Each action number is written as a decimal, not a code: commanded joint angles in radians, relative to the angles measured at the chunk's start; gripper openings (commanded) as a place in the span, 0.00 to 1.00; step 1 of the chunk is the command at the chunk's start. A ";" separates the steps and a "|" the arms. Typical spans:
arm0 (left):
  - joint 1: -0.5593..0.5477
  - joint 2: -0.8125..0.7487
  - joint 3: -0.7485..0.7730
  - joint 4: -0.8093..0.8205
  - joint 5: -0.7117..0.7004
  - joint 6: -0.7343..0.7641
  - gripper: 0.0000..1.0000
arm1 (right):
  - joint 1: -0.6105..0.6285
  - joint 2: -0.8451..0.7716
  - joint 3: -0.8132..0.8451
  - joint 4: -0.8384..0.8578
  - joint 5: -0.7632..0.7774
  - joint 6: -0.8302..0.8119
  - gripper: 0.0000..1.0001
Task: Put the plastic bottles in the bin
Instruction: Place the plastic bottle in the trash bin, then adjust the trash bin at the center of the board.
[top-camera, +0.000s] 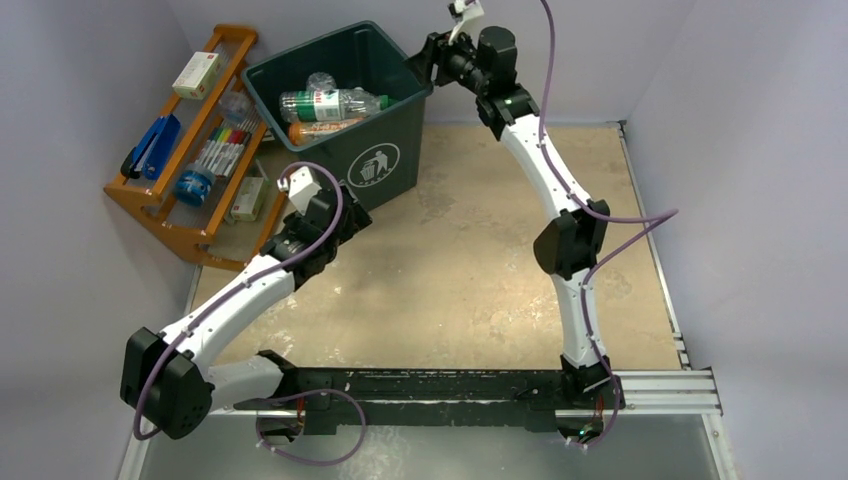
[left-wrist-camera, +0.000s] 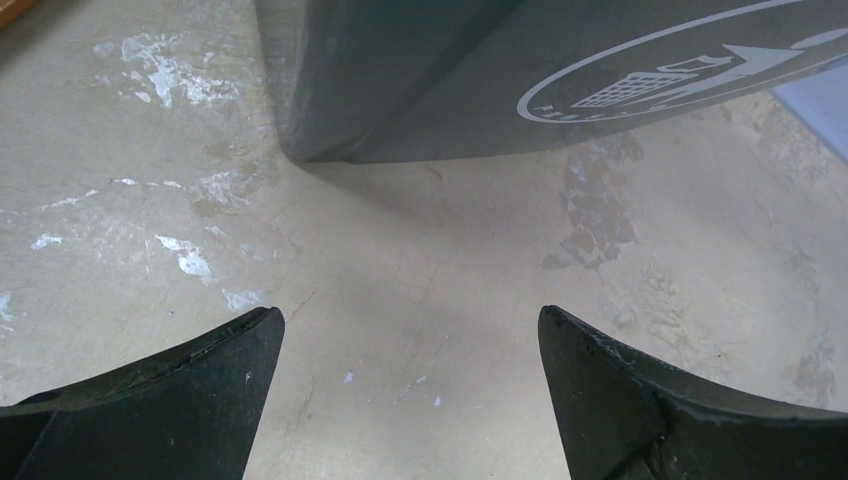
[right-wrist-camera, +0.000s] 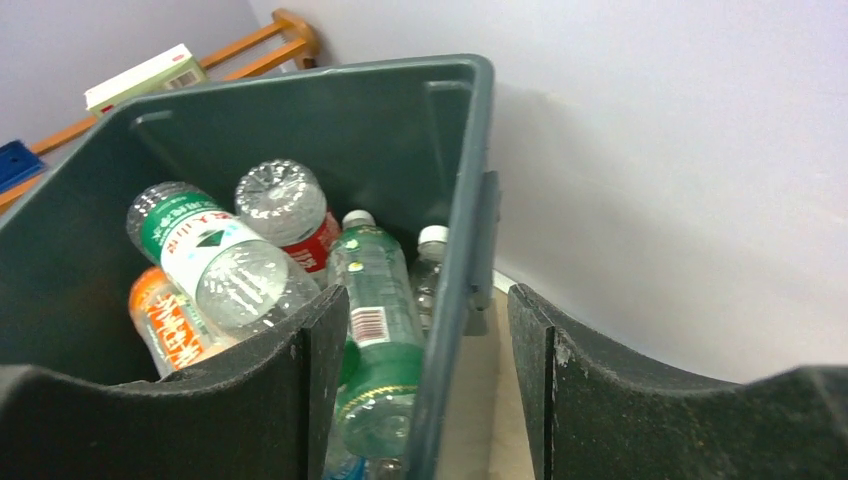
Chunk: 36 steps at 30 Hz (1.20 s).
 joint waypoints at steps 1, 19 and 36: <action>0.019 0.018 0.058 0.046 0.009 0.037 0.99 | -0.029 0.012 0.085 -0.041 0.042 -0.054 0.61; 0.046 0.057 0.052 0.082 0.048 0.045 0.99 | -0.033 0.040 0.044 -0.003 -0.076 -0.086 0.59; 0.051 0.043 0.034 0.090 0.064 0.044 0.99 | -0.024 -0.048 -0.058 0.070 -0.137 -0.047 0.58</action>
